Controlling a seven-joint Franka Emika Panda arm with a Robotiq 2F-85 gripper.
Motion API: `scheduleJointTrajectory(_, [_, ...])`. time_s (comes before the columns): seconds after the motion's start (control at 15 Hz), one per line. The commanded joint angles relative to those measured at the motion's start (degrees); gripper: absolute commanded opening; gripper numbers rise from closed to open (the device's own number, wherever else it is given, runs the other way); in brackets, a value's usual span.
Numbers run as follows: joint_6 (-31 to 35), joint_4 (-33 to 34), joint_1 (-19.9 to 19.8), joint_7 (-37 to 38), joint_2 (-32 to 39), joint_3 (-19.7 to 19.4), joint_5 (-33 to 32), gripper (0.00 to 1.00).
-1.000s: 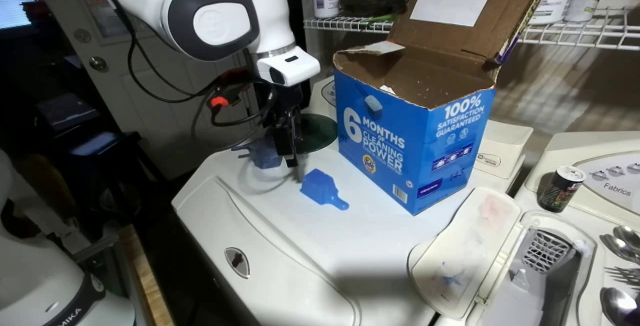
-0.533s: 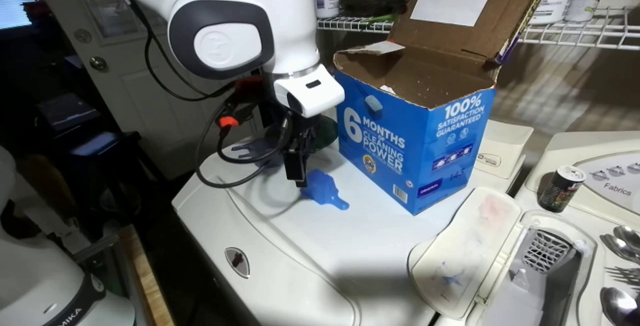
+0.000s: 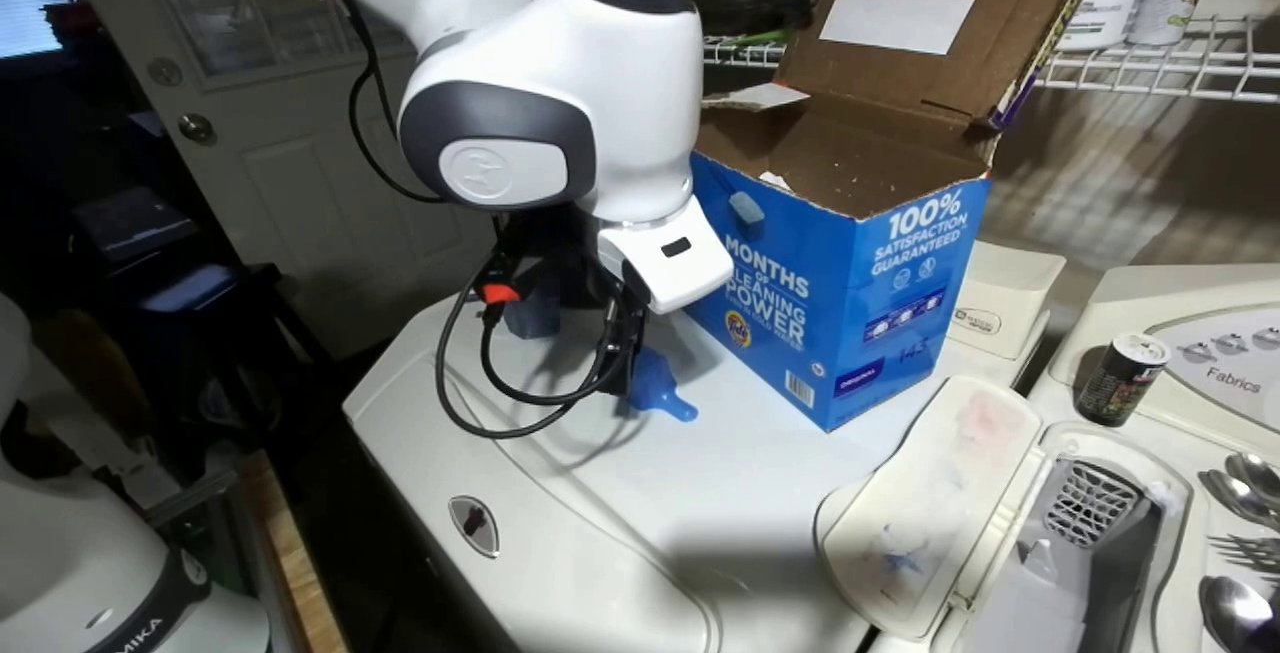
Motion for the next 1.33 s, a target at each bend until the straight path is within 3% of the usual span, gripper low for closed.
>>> scheduleJointTrajectory(0.0, [-3.14, 5.04, -0.06, -2.09, 5.51, -0.04, 4.58, 1.0])
scheduleJointTrajectory(0.8, [-11.16, 15.34, -0.77, -2.26, 17.46, 1.31, 8.15, 0.97])
scheduleJointTrajectory(0.87, [-11.73, 15.81, -0.86, -2.76, 18.08, 1.49, 8.7, 0.91])
scheduleJointTrajectory(1.07, [-12.93, 16.89, -0.8, -2.39, 19.26, 1.76, 8.96, 0.6])
scheduleJointTrajectory(1.27, [-14.14, 17.88, -0.88, -2.08, 19.81, 1.76, 8.86, 0.49])
